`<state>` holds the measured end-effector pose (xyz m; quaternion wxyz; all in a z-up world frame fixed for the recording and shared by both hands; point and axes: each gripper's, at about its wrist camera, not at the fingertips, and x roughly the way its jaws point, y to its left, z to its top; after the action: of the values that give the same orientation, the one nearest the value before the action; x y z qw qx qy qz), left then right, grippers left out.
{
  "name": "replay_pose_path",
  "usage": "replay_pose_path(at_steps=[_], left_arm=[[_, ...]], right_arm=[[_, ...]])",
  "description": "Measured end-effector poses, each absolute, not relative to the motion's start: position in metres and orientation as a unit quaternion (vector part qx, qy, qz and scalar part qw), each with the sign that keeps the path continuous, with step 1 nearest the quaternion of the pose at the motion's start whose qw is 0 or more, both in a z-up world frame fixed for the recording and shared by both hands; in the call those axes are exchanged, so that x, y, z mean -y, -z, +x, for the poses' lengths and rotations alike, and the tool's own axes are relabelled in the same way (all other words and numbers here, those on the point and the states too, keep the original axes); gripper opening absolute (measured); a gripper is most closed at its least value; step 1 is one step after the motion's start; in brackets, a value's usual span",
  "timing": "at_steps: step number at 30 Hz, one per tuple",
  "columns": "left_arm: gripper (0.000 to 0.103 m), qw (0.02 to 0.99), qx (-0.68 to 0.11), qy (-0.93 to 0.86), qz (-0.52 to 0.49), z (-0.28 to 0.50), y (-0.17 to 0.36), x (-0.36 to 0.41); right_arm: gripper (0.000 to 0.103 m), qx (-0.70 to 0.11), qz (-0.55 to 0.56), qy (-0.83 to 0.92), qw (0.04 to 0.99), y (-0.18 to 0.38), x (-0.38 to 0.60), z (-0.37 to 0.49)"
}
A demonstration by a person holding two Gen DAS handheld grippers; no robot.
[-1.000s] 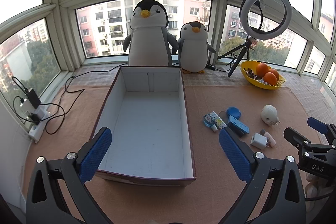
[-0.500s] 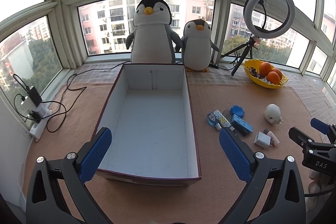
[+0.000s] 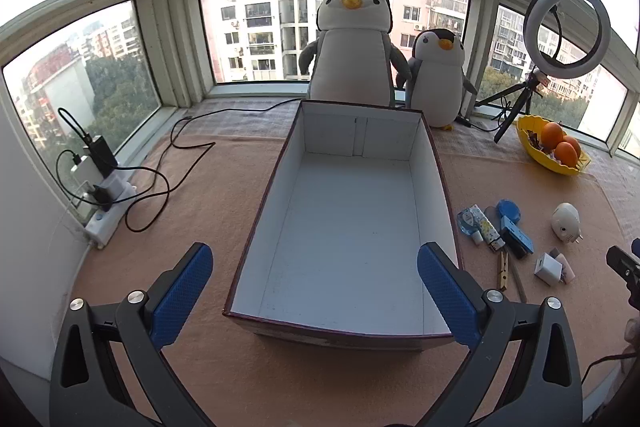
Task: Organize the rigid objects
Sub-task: 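Park the left tool at the box edge while the right tool reaches toward the white lotion bottle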
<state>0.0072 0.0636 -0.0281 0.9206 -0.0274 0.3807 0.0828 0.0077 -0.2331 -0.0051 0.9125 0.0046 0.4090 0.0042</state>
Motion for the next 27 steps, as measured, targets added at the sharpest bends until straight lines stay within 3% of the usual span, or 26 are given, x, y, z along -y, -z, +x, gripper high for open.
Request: replay_pose_path(at_steps=[10,12,23,27], left_arm=[[0.102,0.904,-0.402,-0.14,-0.045,0.013,0.052,-0.109],[0.095,0.9,-0.407,-0.149,-0.045,0.015,0.057,-0.115],[0.082,0.886,-0.434,-0.159,-0.046,0.027,0.083,-0.129],[0.069,0.882,-0.442,-0.156,-0.045,0.03,0.091,-0.13]], right_arm=[[0.1,-0.413,0.0,-0.009,0.911,0.006,0.23,0.011],[0.1,-0.414,0.001,-0.009,0.91,0.006,0.23,0.012],[0.1,-0.42,0.001,-0.002,0.908,0.01,0.233,0.012],[0.1,-0.422,0.003,0.001,0.907,0.012,0.235,0.011]])
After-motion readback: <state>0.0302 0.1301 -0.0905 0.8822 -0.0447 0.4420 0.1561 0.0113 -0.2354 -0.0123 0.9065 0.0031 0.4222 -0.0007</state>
